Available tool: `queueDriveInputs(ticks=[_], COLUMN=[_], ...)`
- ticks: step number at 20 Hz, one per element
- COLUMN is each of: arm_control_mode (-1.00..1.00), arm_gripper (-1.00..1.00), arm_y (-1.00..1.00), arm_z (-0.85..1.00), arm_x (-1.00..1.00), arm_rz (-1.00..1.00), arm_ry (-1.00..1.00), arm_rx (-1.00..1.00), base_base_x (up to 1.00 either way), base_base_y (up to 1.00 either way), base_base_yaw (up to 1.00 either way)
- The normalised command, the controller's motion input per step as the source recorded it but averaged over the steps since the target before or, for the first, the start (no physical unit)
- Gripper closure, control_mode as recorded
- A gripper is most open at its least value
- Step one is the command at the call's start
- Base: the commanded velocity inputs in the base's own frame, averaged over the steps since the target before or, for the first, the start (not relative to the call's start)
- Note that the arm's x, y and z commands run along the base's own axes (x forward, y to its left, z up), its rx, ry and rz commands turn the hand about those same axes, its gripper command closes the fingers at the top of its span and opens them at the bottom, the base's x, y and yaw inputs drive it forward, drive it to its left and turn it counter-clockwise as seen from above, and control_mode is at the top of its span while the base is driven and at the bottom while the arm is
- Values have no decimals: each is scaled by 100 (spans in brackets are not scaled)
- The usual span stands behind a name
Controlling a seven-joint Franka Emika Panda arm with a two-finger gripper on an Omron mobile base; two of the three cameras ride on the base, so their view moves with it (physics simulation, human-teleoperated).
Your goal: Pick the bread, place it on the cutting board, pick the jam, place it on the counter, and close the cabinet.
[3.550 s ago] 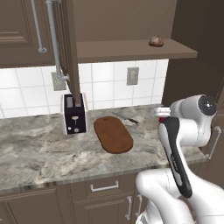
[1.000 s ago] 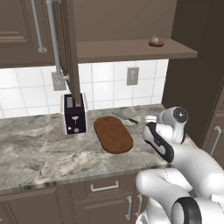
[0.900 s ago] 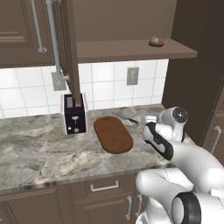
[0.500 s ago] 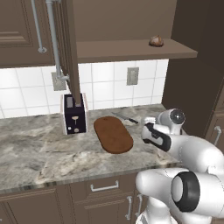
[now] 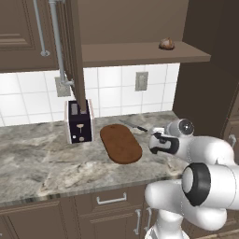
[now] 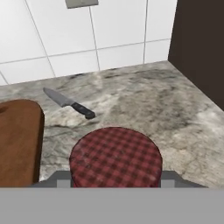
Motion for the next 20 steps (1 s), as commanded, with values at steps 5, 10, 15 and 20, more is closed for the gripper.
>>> queueDriveInputs(ticks=[5, 10, 15, 20], arm_control_mode=[-100, -100, -100, -100], arm_gripper=[100, 100, 100, 100], arm_y=[0, 0, 0, 0], arm_z=[-32, -32, -33, -29], arm_x=[0, 0, 0, 0], arm_rz=[0, 0, 0, 0], arm_ry=[-2, -1, 0, 0], arm_rx=[-1, -2, -2, -1], base_base_x=[0, 0, 0, 0], base_base_y=[0, 0, 0, 0], base_base_yaw=[0, 0, 0, 0])
